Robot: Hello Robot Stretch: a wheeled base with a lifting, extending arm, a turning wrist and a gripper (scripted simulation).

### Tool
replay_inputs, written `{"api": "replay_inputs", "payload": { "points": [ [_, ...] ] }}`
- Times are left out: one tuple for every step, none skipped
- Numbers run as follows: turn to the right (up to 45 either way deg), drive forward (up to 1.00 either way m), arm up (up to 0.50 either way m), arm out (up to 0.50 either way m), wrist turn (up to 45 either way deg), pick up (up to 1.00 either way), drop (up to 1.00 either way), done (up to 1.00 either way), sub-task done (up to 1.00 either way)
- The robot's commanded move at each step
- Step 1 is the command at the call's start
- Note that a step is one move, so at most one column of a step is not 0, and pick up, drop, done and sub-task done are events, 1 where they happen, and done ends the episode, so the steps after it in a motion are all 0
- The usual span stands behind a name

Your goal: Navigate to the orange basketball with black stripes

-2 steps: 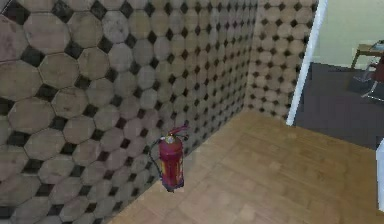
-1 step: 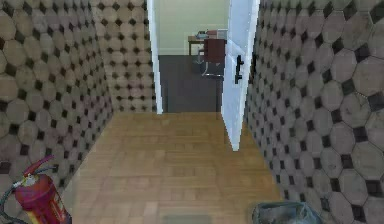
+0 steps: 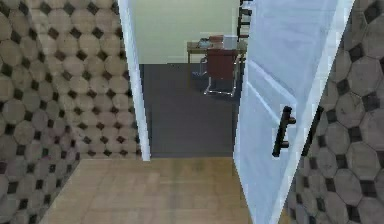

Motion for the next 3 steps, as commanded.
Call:
{"api": "replay_inputs", "payload": {
  "points": [
    [0.0, 1.0, 0.0, 0.0, 0.0, 0.0, 0.0, 0.0, 0.0],
    [0.0, 0.85, 0.0, 0.0, 0.0, 0.0, 0.0, 0.0, 0.0],
    [-45.0, 0.0, 0.0, 0.0, 0.0, 0.0, 0.0, 0.0, 0.0]
  ]
}}
